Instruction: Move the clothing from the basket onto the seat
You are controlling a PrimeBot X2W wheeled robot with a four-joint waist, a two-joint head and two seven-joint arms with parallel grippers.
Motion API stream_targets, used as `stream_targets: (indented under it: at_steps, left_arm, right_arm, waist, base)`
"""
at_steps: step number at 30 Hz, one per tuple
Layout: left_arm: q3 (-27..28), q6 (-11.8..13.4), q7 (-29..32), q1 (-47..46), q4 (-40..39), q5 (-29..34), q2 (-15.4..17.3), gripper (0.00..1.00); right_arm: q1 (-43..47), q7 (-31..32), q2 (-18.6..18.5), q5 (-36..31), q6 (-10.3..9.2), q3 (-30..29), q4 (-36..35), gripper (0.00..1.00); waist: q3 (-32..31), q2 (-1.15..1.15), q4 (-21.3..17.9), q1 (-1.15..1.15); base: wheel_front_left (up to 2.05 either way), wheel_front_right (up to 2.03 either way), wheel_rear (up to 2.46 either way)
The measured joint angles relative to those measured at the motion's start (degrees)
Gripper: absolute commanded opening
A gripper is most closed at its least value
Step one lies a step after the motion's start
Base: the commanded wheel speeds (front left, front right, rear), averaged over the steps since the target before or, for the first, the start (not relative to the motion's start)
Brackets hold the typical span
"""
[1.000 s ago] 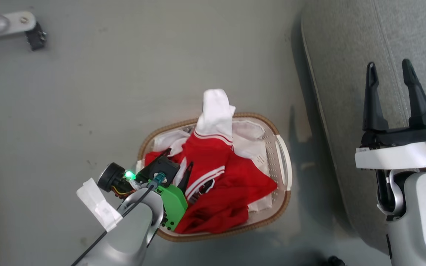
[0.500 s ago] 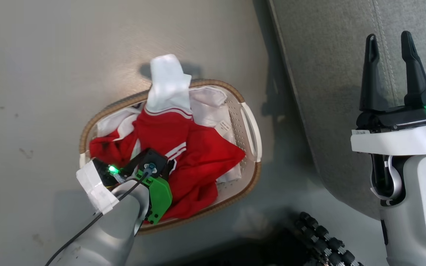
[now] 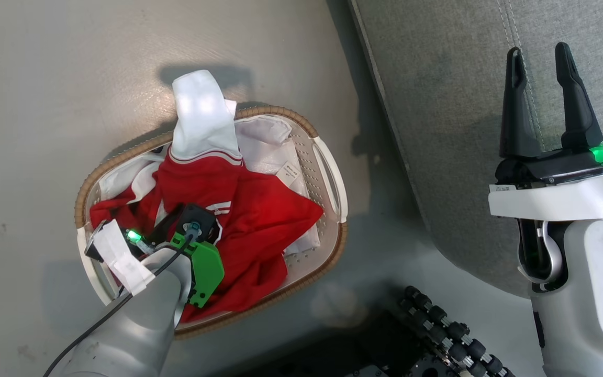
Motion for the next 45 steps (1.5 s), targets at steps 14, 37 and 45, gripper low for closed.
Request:
stream_targets:
  at_steps: [14,37,45]
  left_arm:
    - [1.66,-1.82,-2.66,3.23,-4.12,-3.94,-0.70,0.00]
    - [5.82,-5.22,-2.98,15.94,-38.64,-1.04,3.88,0.00]
    - [5.37,-7.44,-2.98,10.93,-42.85,2.01,7.28,0.00]
  right_arm:
    - [0.93,0.00,0.02,-2.16,0.00,-0.27,1.60,1.00]
    - [15.80,0.00,0.04,-8.87,0.01,-3.66,6.35,1.00]
    - [18.69,0.00,0.04,-10.01,0.01,-2.82,6.95,1.00]
  waist:
    - [-5.12,0.01,2.33,0.00]
    - [-28.67,0.01,9.58,-0.01]
    - [-37.26,0.01,11.50,-0.01]
  base:
    - [0.00,0.00,0.00]
    - [0.00,0.00,0.00]
    - [0.00,0.00,0.00]
